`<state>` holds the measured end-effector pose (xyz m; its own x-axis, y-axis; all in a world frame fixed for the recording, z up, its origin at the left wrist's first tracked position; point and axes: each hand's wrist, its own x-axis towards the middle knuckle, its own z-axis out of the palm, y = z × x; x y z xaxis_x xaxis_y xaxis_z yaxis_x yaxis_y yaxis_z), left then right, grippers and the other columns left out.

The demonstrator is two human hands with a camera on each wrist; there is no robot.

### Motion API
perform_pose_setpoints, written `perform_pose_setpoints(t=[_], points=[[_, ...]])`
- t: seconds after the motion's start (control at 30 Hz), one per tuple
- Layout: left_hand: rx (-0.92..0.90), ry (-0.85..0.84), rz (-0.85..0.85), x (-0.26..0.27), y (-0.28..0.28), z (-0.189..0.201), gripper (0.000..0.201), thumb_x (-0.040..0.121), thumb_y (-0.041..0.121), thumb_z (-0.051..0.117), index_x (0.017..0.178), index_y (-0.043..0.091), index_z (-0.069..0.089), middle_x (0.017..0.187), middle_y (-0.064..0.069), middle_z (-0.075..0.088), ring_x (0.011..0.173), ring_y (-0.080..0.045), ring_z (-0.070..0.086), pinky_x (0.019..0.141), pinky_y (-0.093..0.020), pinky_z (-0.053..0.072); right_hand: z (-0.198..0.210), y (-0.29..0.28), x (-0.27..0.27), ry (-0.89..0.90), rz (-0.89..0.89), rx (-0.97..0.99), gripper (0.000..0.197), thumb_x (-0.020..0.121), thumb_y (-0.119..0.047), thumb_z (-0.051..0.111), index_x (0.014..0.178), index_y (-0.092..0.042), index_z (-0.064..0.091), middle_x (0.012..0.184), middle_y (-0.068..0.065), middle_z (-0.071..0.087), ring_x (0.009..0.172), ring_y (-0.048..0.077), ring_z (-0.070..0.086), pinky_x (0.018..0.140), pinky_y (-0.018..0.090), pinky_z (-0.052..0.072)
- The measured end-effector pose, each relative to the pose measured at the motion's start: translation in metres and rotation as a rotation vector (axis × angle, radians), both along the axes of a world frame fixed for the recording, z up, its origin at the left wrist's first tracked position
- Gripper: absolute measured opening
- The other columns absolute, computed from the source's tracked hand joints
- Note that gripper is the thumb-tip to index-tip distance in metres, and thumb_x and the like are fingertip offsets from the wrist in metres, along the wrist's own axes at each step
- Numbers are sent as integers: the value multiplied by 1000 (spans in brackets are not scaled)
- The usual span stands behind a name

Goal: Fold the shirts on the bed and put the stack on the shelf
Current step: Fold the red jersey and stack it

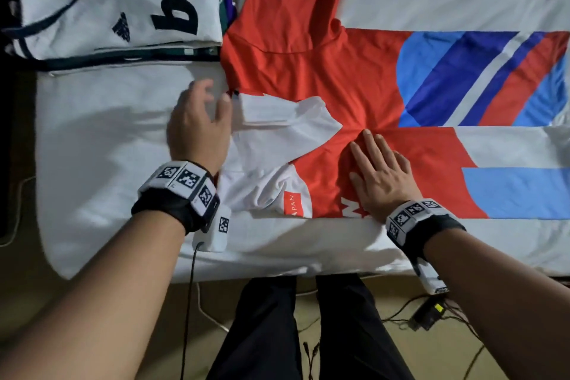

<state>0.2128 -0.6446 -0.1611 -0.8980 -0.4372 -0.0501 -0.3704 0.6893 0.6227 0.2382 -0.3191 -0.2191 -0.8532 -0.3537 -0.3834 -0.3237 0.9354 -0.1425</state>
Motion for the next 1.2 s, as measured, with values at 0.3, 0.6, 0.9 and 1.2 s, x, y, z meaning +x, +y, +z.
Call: perform_pose_setpoints(t=[0.3, 0.6, 0.9, 1.2], points=[[34, -242, -24, 111, -13, -19, 49, 81, 61, 50, 94, 16, 68, 92, -8, 60, 94, -33, 54, 86, -43, 45, 39, -57, -58, 193, 50, -144, 45, 82, -32, 60, 123, -15, 53, 127, 10, 50, 104, 36, 54, 79, 47, 48], [-34, -221, -37, 153, 11, -30, 36, 75, 54, 54, 91, 26, 69, 109, 10, 59, 102, -27, 50, 81, -34, 34, 40, -105, -145, 39, 246, -270, 27, 86, -27, 51, 89, -6, 68, 90, 14, 66, 88, 38, 60, 71, 42, 50], [387, -186, 65, 158, 11, -23, 29, 76, 62, 51, 97, 42, 53, 89, 21, 59, 89, 5, 52, 81, -31, 43, 36, -120, -148, 319, 316, -355, 22, 86, -20, 54, 99, -6, 66, 98, 16, 60, 89, 39, 58, 72, 46, 50], [403, -2, 5, 144, 4, -9, 21, 93, 36, 55, 113, 41, 59, 92, 19, 66, 83, -7, 63, 78, -27, 47, 15, -146, -131, 39, 599, -127, 41, 95, -27, 55, 136, -20, 55, 140, 8, 50, 113, 37, 51, 89, 52, 48]])
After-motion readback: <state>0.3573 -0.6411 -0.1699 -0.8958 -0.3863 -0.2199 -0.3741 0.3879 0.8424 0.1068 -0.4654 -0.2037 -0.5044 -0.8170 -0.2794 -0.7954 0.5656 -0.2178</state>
